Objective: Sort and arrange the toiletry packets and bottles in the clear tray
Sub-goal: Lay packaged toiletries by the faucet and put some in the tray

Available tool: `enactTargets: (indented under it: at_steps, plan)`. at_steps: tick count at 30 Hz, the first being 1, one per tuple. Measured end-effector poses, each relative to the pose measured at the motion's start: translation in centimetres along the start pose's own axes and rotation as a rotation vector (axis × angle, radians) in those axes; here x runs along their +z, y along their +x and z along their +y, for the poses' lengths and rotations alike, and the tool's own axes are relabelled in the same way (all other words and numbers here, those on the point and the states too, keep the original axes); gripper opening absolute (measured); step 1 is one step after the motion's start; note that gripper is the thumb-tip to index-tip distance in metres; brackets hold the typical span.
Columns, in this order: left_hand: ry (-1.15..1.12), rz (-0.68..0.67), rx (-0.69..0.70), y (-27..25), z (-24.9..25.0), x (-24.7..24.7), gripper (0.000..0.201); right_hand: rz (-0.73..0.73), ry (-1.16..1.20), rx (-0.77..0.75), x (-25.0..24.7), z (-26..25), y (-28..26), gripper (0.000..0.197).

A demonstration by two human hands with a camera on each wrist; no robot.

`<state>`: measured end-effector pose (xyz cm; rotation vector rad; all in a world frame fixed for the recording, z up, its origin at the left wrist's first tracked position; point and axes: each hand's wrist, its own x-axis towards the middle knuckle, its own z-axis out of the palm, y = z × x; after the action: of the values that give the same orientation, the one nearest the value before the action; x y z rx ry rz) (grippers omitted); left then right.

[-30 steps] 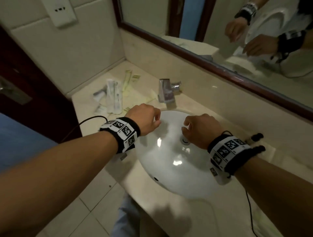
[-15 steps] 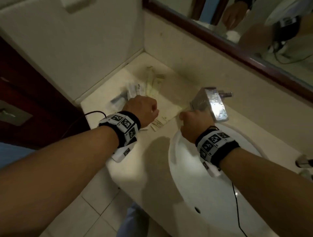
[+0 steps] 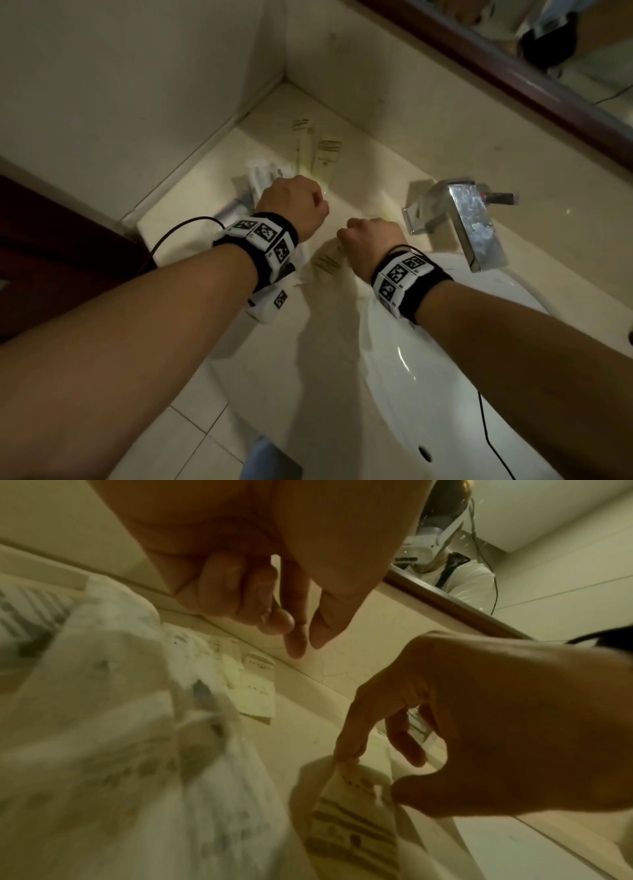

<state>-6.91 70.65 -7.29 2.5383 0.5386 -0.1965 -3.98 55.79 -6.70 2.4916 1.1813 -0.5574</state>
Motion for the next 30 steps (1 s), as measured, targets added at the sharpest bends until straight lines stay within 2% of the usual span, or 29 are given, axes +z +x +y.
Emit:
enactTargets:
  at_steps: [8,12,17,30]
  plan:
    - [0.028,0.008,-0.025,4.5,1.2,1.0,0.026,-0.055,-0.151,-0.181,-0.9,0.2,0.6,0.028]
    - [0.143,-0.023,-0.042,6.4,1.7,1.9,0.033,-0.034,-0.133,-0.183,-0.7,0.5,0.7,0.027]
    - [0.300,-0.032,-0.021,7.4,2.5,2.3,0.028,-0.037,-0.087,-0.172,-0.6,0.7,0.5,0.027]
    - [0.420,-0.078,-0.041,8.8,3.5,2.3,0.015,-0.007,-0.024,-0.180,-0.4,1.0,-0.9,0.024]
